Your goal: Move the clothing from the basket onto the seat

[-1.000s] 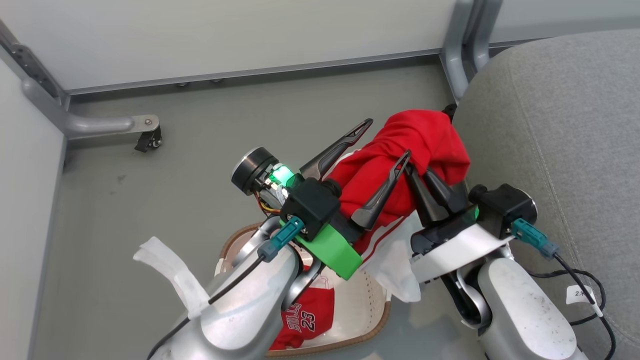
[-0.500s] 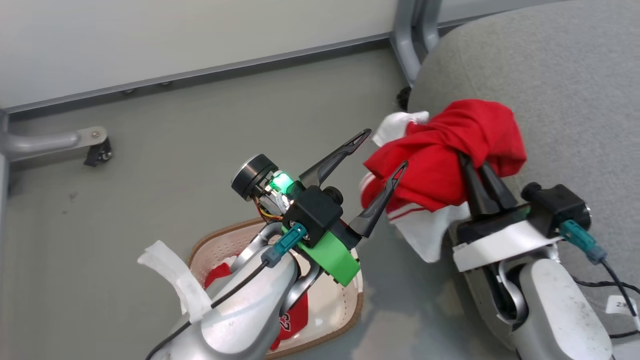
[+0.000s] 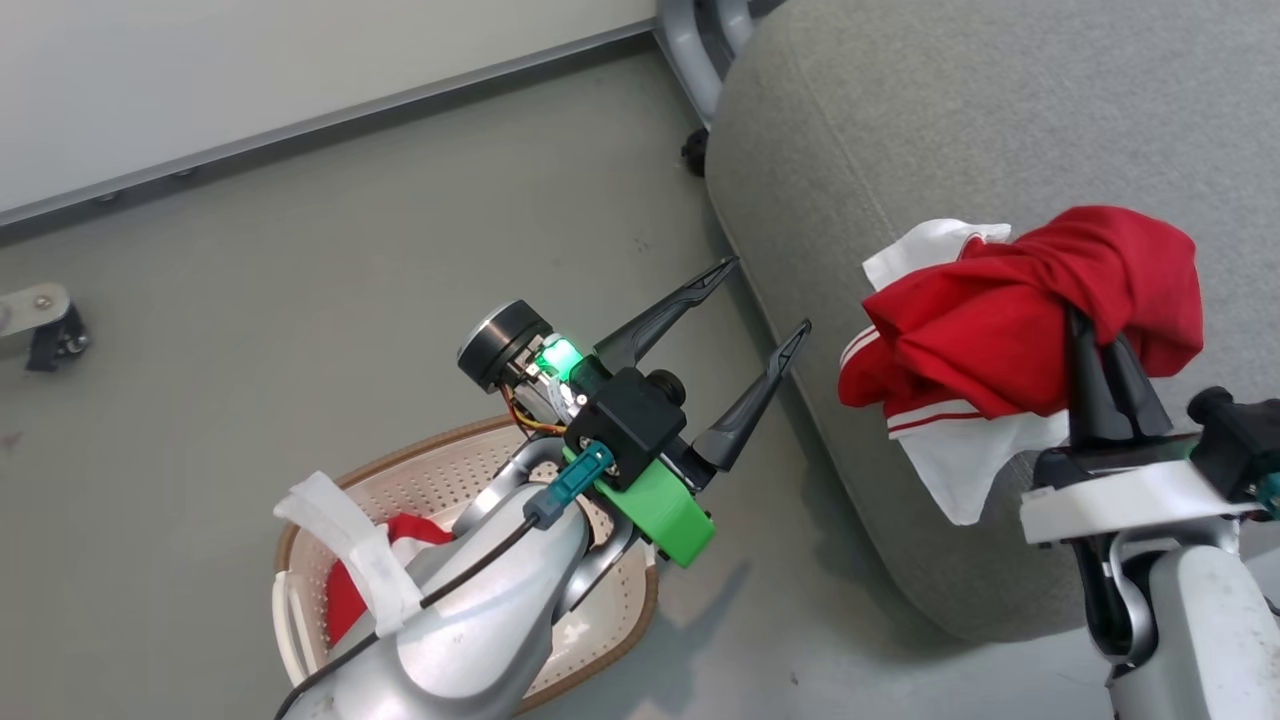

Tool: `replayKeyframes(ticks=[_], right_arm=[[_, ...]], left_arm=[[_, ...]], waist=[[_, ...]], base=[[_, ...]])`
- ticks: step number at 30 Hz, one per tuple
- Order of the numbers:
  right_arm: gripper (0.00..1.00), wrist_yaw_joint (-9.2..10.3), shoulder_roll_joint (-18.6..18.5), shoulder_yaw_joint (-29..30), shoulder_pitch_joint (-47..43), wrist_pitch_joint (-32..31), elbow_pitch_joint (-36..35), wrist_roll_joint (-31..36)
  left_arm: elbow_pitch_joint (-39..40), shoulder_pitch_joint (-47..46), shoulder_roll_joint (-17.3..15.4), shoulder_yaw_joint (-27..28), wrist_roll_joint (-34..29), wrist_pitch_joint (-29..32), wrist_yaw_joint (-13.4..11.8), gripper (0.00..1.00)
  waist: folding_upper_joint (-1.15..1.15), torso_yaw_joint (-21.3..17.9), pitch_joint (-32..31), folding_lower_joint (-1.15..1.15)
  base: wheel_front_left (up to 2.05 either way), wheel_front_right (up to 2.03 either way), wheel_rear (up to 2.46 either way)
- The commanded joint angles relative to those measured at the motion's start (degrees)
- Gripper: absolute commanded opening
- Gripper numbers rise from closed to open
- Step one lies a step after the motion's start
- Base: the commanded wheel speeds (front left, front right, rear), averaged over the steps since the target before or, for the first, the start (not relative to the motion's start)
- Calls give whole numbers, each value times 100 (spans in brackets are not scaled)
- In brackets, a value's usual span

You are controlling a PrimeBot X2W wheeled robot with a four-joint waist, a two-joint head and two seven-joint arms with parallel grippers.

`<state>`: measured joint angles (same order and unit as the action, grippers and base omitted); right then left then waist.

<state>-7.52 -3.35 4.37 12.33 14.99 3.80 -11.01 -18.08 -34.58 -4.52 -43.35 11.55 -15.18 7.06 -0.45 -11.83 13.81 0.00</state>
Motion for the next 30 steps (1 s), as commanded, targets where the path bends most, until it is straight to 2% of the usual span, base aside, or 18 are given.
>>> replayKeyframes(ticks=[1, 9, 15, 23, 30], right_arm=[[0, 6, -9, 100, -105, 21, -52, 19], [0, 6, 26, 437, -324, 21, -171, -29], [0, 6, 36, 546, -21, 21, -284, 38], [0, 6, -138, 879, 962, 21, -419, 107], [0, 6, -560, 1095, 2275, 21, -293, 137]], left_arm=[[-2, -80, -51, 3, 11, 5, 4, 100], [-15, -137, -102, -14, 17, 5, -11, 100], [-2, -142, -145, -3, 19, 5, -34, 100], [119, -374, -263, 40, -62, 29, -50, 100], [351, -732, -443, 72, -187, 164, -52, 100]], waist=[[45, -211, 143, 0], [45, -457, 223, 0], [45, -567, 318, 0], [45, -573, 852, 0], [45, -490, 1607, 0]], base=[[0, 0, 0], [0, 0, 0], [0, 0, 0], [0, 0, 0], [0, 0, 0]])
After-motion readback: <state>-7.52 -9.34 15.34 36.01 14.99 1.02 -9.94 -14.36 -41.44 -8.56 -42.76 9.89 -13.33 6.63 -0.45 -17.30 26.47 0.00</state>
